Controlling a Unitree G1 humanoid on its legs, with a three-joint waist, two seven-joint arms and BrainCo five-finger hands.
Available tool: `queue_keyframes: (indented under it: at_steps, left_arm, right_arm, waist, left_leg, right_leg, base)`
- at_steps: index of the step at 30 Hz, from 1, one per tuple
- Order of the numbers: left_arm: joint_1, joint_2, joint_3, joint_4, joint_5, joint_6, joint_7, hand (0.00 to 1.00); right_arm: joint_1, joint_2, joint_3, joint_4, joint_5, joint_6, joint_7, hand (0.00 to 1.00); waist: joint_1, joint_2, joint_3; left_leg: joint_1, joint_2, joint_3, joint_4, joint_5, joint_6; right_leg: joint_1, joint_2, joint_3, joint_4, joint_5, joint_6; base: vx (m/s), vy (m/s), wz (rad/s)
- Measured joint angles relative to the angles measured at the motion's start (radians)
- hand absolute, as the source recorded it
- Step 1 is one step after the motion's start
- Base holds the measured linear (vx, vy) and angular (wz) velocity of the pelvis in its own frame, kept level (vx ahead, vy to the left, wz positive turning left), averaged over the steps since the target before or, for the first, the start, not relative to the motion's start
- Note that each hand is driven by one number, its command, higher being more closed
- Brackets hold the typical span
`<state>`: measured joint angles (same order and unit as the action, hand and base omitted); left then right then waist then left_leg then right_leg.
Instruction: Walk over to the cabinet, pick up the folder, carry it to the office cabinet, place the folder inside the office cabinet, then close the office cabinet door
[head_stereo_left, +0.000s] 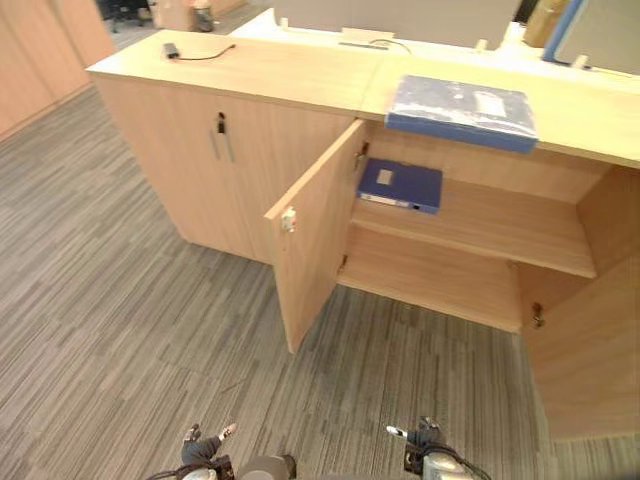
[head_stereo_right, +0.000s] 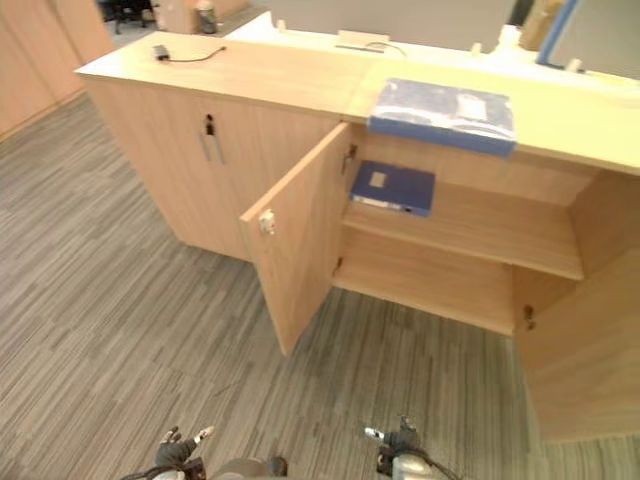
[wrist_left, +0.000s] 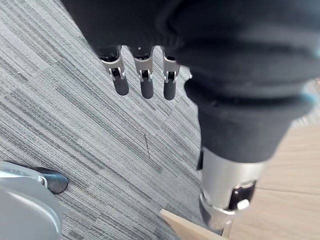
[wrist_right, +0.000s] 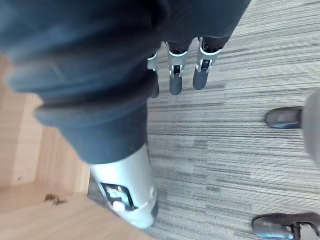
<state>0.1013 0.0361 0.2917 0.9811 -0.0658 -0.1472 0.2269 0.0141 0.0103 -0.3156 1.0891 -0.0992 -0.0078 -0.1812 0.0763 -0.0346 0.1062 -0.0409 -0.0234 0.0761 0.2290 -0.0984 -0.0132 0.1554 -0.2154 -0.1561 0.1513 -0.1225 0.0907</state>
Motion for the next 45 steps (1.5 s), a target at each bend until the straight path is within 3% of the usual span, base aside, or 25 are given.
queue_keyframes:
  at_steps: [3, 5, 8, 10, 12, 16, 17, 18, 20, 23, 27, 28, 31, 32, 34, 35, 37, 38, 39, 40, 42, 45]
  left_arm:
    - [0.008, -0.008, 0.002, 0.003, -0.001, 0.001, -0.002, 0.00]
    - [0.015, -0.033, 0.006, 0.001, -0.001, 0.001, -0.002, 0.00]
    - [0.019, -0.048, 0.005, -0.002, -0.004, 0.002, -0.003, 0.00]
    - [0.027, -0.051, 0.005, -0.002, -0.004, 0.001, -0.003, 0.00]
    - [0.027, -0.050, 0.005, 0.000, -0.003, 0.001, -0.004, 0.00]
    - [0.023, -0.039, 0.003, 0.011, -0.004, 0.001, -0.005, 0.00]
    - [0.023, -0.030, 0.003, 0.012, -0.004, 0.001, -0.005, 0.00]
    - [0.020, -0.021, 0.005, 0.017, -0.002, 0.001, -0.005, 0.00]
    - [0.023, -0.040, 0.005, 0.035, 0.004, 0.002, -0.005, 0.00]
    - [0.019, -0.052, 0.008, 0.036, 0.006, 0.002, -0.005, 0.00]
    - [0.019, -0.051, 0.008, 0.035, -0.028, 0.002, -0.006, 0.00]
    - [0.021, -0.050, 0.010, 0.025, -0.037, 0.002, -0.006, 0.00]
    - [0.025, -0.049, 0.057, -0.017, -0.054, 0.002, -0.002, 0.00]
    - [0.025, -0.050, 0.060, -0.025, -0.054, 0.002, -0.002, 0.00]
    - [0.026, -0.051, 0.068, -0.042, -0.054, -0.001, -0.003, 0.00]
    - [0.026, -0.051, 0.074, -0.044, -0.054, -0.002, -0.004, 0.00]
    - [0.026, -0.050, 0.110, -0.042, -0.052, -0.002, -0.006, 0.00]
    - [0.032, -0.051, 0.116, -0.037, -0.051, 0.000, -0.008, 0.00]
    - [0.051, -0.056, 0.119, -0.021, -0.050, 0.002, -0.013, 0.00]
    - [0.051, -0.030, 0.140, 0.006, -0.066, 0.004, -0.019, 0.00]
    - [0.050, -0.030, 0.162, 0.015, -0.094, 0.003, -0.020, 0.00]
    - [0.066, -0.045, 0.207, 0.032, -0.115, 0.004, -0.021, 0.00]
  right_arm:
    - [0.040, -0.009, -0.020, 0.007, 0.002, 0.009, 0.006, 0.00]
    - [0.049, -0.035, -0.017, -0.019, 0.002, 0.010, 0.013, 0.00]
    - [0.069, -0.032, -0.010, -0.068, 0.003, 0.008, 0.022, 0.00]
    - [0.069, -0.027, 0.003, -0.076, 0.003, 0.006, 0.022, 0.00]
    - [0.065, -0.026, 0.002, -0.074, 0.003, 0.006, 0.025, 0.00]
    - [0.056, -0.028, -0.008, -0.052, 0.001, 0.005, 0.026, 0.00]
    - [0.055, -0.028, -0.009, -0.035, 0.001, 0.005, 0.026, 0.00]
    - [0.053, -0.028, -0.011, -0.028, 0.004, 0.006, 0.026, 0.00]
    - [0.045, -0.054, -0.014, -0.022, 0.000, 0.006, 0.027, 0.00]
    - [0.006, -0.075, -0.009, 0.010, 0.000, 0.012, 0.027, 0.00]
    - [0.001, -0.074, 0.022, 0.033, 0.026, 0.010, 0.020, 0.00]
    - [0.002, -0.069, 0.030, 0.047, 0.041, 0.011, 0.017, 0.00]
    - [0.002, -0.057, 0.040, 0.056, 0.061, 0.009, 0.003, 0.00]
    - [0.003, -0.058, 0.039, 0.056, 0.068, 0.009, -0.002, 0.00]
    - [-0.005, -0.072, 0.012, 0.070, 0.078, 0.008, -0.019, 0.00]
    - [-0.005, -0.073, 0.000, 0.075, 0.079, 0.009, -0.020, 0.00]
    - [-0.003, -0.069, -0.039, 0.079, 0.079, 0.010, -0.021, 0.00]
    - [0.000, -0.067, -0.045, 0.079, 0.078, 0.010, -0.021, 0.00]
    - [0.008, -0.064, -0.054, 0.077, 0.078, 0.010, -0.019, 0.00]
    - [0.016, -0.026, -0.055, 0.072, 0.079, 0.011, -0.019, 0.00]
    - [0.016, -0.009, -0.055, 0.070, 0.076, 0.011, -0.018, 0.00]
    - [0.014, 0.016, -0.055, 0.029, 0.076, 0.008, -0.015, 0.00]
  waist:
    - [-0.001, 0.018, -0.008]
    - [-0.005, 0.041, -0.015]
    - [-0.018, 0.042, -0.016]
    - [-0.031, 0.045, -0.020]
    - [-0.033, 0.048, -0.021]
    - [-0.036, 0.044, -0.017]
    - [-0.036, 0.027, -0.015]
    - [-0.040, 0.008, -0.015]
    - [-0.050, 0.049, -0.026]
    - [-0.052, 0.058, -0.024]
    - [-0.057, 0.049, -0.021]
    - [-0.055, 0.049, -0.020]
    - [-0.033, 0.045, 0.002]
    - [-0.026, 0.045, 0.005]
    - [-0.023, 0.045, 0.012]
    - [-0.022, 0.044, 0.015]
    - [-0.016, 0.039, 0.044]
    - [-0.013, 0.040, 0.044]
    - [0.001, 0.051, 0.043]
    - [0.011, 0.010, 0.048]
    - [0.019, -0.018, 0.040]
    - [0.038, -0.015, 0.040]
  left_leg:
    - [0.041, 0.006, 0.033, -0.046, 0.002, 0.004]
    - [0.090, 0.016, 0.076, -0.105, 0.009, 0.014]
    - [0.132, 0.003, 0.101, -0.122, 0.001, 0.026]
    - [0.149, 0.006, 0.107, -0.139, -0.006, 0.035]
    - [0.148, 0.028, 0.105, -0.139, -0.012, 0.027]
    - [0.159, 0.105, 0.089, -0.120, -0.039, -0.029]
    - [0.170, 0.108, 0.085, -0.111, -0.048, -0.051]
    - [0.179, 0.107, 0.071, -0.098, -0.060, -0.077]
    - [0.197, 0.148, 0.035, -0.109, -0.059, -0.104]
    - [0.199, 0.203, 0.006, -0.119, -0.050, -0.128]
    - [0.138, 0.252, -0.060, 0.064, -0.049, -0.128]
    - [0.078, 0.272, -0.079, 0.202, -0.048, -0.127]
    - [-0.100, 0.328, -0.081, 0.624, 0.031, -0.106]
    - [-0.128, 0.320, -0.076, 0.688, -0.004, -0.100]
    - [-0.228, 0.253, -0.028, 0.759, -0.109, -0.099]
    - [-0.243, 0.232, -0.012, 0.740, -0.129, -0.090]
    - [-0.262, 0.127, 0.028, 0.549, -0.168, -0.048]
    - [-0.260, 0.102, 0.025, 0.464, -0.154, -0.040]
    - [-0.248, 0.072, 0.002, 0.298, -0.025, 0.018]
    - [-0.220, 0.031, 0.018, 0.277, -0.039, 0.024]
    - [-0.216, -0.004, 0.017, 0.238, -0.038, 0.033]
    - [-0.147, -0.039, 0.035, 0.176, -0.036, 0.060]
  right_leg:
    - [-0.039, -0.001, 0.026, 0.061, 0.001, 0.006]
    - [-0.166, -0.019, 0.051, 0.289, -0.006, 0.017]
    - [-0.247, -0.067, 0.033, 0.474, 0.002, 0.006]
    - [-0.254, -0.095, -0.028, 0.502, -0.014, -0.015]
    - [-0.268, -0.106, -0.087, 0.458, -0.053, -0.011]
    - [-0.283, -0.053, -0.104, 0.261, -0.052, -0.003]
    - [-0.278, -0.056, -0.114, 0.200, -0.006, -0.012]
    - [-0.274, -0.064, -0.111, 0.203, 0.039, 0.040]
    - [-0.277, -0.029, -0.142, 0.250, -0.020, 0.008]
    - [-0.294, 0.011, -0.165, 0.328, -0.109, -0.024]
    - [-0.209, 0.068, -0.215, 0.272, -0.152, -0.044]
    - [-0.167, 0.086, -0.230, 0.227, -0.152, -0.045]
    - [-0.040, 0.143, -0.237, 0.137, -0.151, -0.066]
    - [-0.023, 0.144, -0.230, 0.125, -0.152, -0.069]
    - [0.026, 0.137, -0.202, 0.087, -0.152, -0.069]
    - [0.037, 0.133, -0.196, 0.079, -0.152, -0.069]
    - [0.083, 0.100, -0.180, 0.072, -0.152, -0.068]
    - [0.091, 0.094, -0.177, 0.073, -0.154, -0.065]
    - [0.103, 0.098, -0.171, 0.078, -0.167, -0.040]
    - [0.112, 0.057, -0.171, 0.073, -0.177, -0.024]
    - [0.108, 0.034, -0.171, 0.054, -0.135, -0.028]
    - [0.126, -0.006, -0.167, 0.071, -0.086, -0.016]
  base:
    - [-0.01, 0.011, -0.55]
    - [-0.04, 0.054, -0.82]
    - [-0.05, 0.048, -0.29]
    - [-0.02, 0.022, -0.13]
    - [0.00, -0.033, -0.09]
    - [0.11, -0.244, 0.02]
    - [0.18, -0.361, 0.16]
    - [0.21, -0.363, 0.24]
    - [0.24, -0.320, 0.19]
    - [0.28, -0.421, 0.05]
    - [0.24, -0.276, 0.24]
    - [0.29, -0.274, 0.26]
    - [0.26, -0.167, -0.03]
    - [0.23, -0.082, -0.34]
    - [0.25, 0.000, -0.41]
    - [0.32, 0.079, -0.40]
    - [0.34, 0.158, -0.42]
    - [0.36, 0.217, -0.47]
    - [0.42, 0.242, -0.33]
    - [0.41, 0.221, -0.16]
    - [0.36, 0.181, 0.19]
    - [0.29, 0.141, -0.03]
